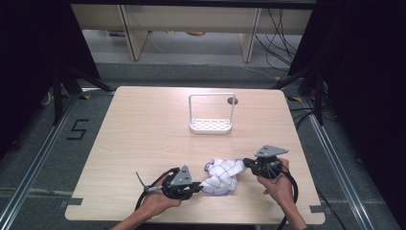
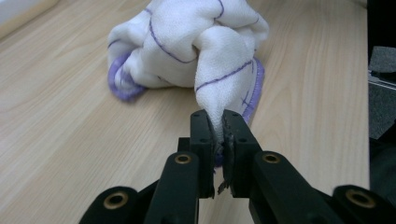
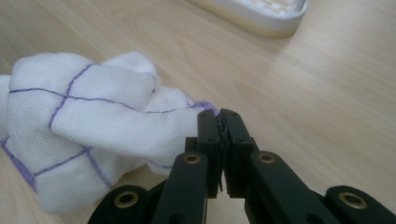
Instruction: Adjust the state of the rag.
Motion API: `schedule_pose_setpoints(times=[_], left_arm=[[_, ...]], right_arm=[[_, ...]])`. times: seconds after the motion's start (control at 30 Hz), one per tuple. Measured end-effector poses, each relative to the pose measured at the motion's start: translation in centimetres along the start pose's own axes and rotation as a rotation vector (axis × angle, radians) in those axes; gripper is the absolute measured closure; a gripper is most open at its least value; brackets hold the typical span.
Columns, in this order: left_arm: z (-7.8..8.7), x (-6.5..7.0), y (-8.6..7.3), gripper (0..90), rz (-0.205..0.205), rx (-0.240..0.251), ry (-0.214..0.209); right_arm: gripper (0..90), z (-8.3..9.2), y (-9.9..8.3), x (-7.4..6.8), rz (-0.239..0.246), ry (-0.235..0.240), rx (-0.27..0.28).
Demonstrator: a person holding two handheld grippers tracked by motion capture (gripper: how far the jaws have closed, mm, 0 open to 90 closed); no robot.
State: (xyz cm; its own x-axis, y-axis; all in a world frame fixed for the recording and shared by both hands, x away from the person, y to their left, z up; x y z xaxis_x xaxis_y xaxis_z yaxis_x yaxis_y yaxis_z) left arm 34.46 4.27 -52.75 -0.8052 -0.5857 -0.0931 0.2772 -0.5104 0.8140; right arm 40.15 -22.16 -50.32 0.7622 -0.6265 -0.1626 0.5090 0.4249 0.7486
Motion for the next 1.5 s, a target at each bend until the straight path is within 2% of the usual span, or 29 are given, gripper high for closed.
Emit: schedule_pose_setpoints(times=[0.03,0.1,0.13,0.2,0.23,0.37,0.4,0.47,0.53,0.57,0.6,0.67,0.7,0.73,0.87,0.93,0.97,1.0,1.03,1.07,1.13,1.2,1.23,1.3,1.37,1.4,1.43,1.47,1.5], left_arm=[[0.5,-0.2,-0.2,83.4,0.014,0.010,-0.001],[1.5,-0.6,-0.5,83.4,0.038,0.021,0.010],[2.4,-0.9,-0.4,83.4,0.056,0.041,0.003],[2.9,-1.0,-0.3,83.4,0.066,0.046,0.002],[3.5,-1.3,-0.2,83.5,0.052,0.039,0.005],[5.3,-1.9,0.5,83.5,0.093,0.085,0.002],[6.0,-2.4,0.9,83.4,0.106,0.105,0.010],[6.2,-3.0,1.1,83.4,0.110,0.103,0.024],[5.5,-4.8,0.9,83.2,0.135,0.093,0.066],[5.5,-4.8,0.9,83.2,0.135,0.093,0.066],[4.8,-5.8,0.6,83.2,0.153,0.079,0.081],[3.4,-7.5,0.1,83.1,0.180,0.057,0.113],[3.0,-8.0,-0.2,83.0,0.187,0.042,0.111],[2.2,-8.6,-0.5,82.8,0.206,0.030,0.125],[0.5,-10.1,-1.2,82.0,0.225,-0.004,0.154],[0.0,-10.5,-1.7,81.4,0.224,-0.032,0.157],[-0.2,-10.5,-1.8,80.3,0.237,-0.029,0.163],[-0.1,-10.7,-2.0,79.0,0.233,-0.039,0.157],[-0.2,-10.6,-2.0,78.7,0.256,-0.026,0.156],[-0.1,-10.7,-2.2,77.9,0.237,-0.036,0.159],[-0.1,-10.8,-2.2,70.8,0.250,-0.036,0.171],[0.2,-11.0,-2.2,64.9,0.251,-0.043,0.183],[0.2,-10.9,-2.1,60.3,0.270,-0.023,0.190],[0.7,-11.0,-2.1,58.5,0.243,-0.039,0.189],[0.8,-10.8,-2.0,56.1,0.259,-0.029,0.193],[0.9,-10.8,-2.1,53.9,0.234,-0.045,0.191],[0.8,-10.6,-2.0,53.1,0.250,-0.034,0.192],[0.8,-10.5,-2.0,53.0,0.229,-0.039,0.195],[0.8,-10.5,-2.0,51.4,0.219,-0.043,0.189]], right_arm=[[88.0,0.3,0.2,0.1,0.009,-0.001,0.016],[88.1,1.0,0.7,0.1,-0.015,-0.003,0.023],[88.2,1.4,1.1,0.4,0.006,-0.008,0.034],[88.2,1.6,1.5,0.4,0.012,-0.012,0.046],[88.2,1.9,1.9,0.4,0.013,-0.006,0.060],[88.2,3.5,4.0,-0.3,0.028,-0.004,0.115],[88.3,4.0,5.2,-0.3,0.062,-0.008,0.134],[88.3,4.0,5.6,-0.4,0.053,-0.013,0.146],[88.3,2.8,6.4,0.1,0.052,-0.016,0.124],[88.3,2.8,6.4,0.1,0.052,-0.016,0.124],[88.3,2.1,6.5,0.8,0.079,-0.030,0.107],[88.2,0.4,6.3,1.9,0.058,-0.042,0.070],[88.2,-0.7,6.1,2.5,0.028,-0.042,0.048],[88.2,-1.3,5.9,3.1,0.032,-0.049,0.035],[87.1,-4.2,5.3,4.6,-0.010,-0.063,-0.018],[80.7,-5.2,5.3,5.1,-0.007,-0.066,-0.018],[73.0,-5.4,5.3,5.1,-0.027,-0.077,-0.013],[68.2,-5.3,5.3,5.0,-0.039,-0.090,-0.018],[65.9,-5.0,5.3,4.8,-0.049,-0.099,-0.021],[64.3,-4.6,5.5,4.9,-0.003,-0.106,-0.012],[58.5,-3.5,5.5,4.1,-0.003,-0.104,-0.001],[55.6,-2.7,5.1,3.2,-0.019,-0.077,-0.016],[54.6,-2.3,4.6,2.4,-0.032,-0.055,-0.022],[52.8,-1.8,3.5,1.3,-0.024,-0.020,-0.046],[52.2,-1.5,2.6,0.5,-0.024,-0.005,-0.060],[52.1,-1.4,2.1,0.1,-0.030,0.008,-0.067],[52.1,-1.4,1.5,-0.1,-0.022,0.021,-0.076],[52.1,-1.4,1.2,-0.2,-0.012,0.025,-0.080],[52.2,-2.2,0.6,-0.4,-0.032,0.025,-0.086]])
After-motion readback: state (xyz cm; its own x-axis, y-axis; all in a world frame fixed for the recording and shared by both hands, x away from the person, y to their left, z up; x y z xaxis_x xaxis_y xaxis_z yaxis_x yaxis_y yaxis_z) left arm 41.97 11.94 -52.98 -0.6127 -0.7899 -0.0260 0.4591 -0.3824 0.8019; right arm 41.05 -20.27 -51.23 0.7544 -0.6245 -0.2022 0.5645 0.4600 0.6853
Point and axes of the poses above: each handheld gripper's, and its own axes: z roughly backward along the jaws, y roughly out of its top, x roughly to its right, the point moved 5 cm from there along -z, roughly forward along the jaws, and after that the axes turned 13 degrees about y, right-handed, at the moved point
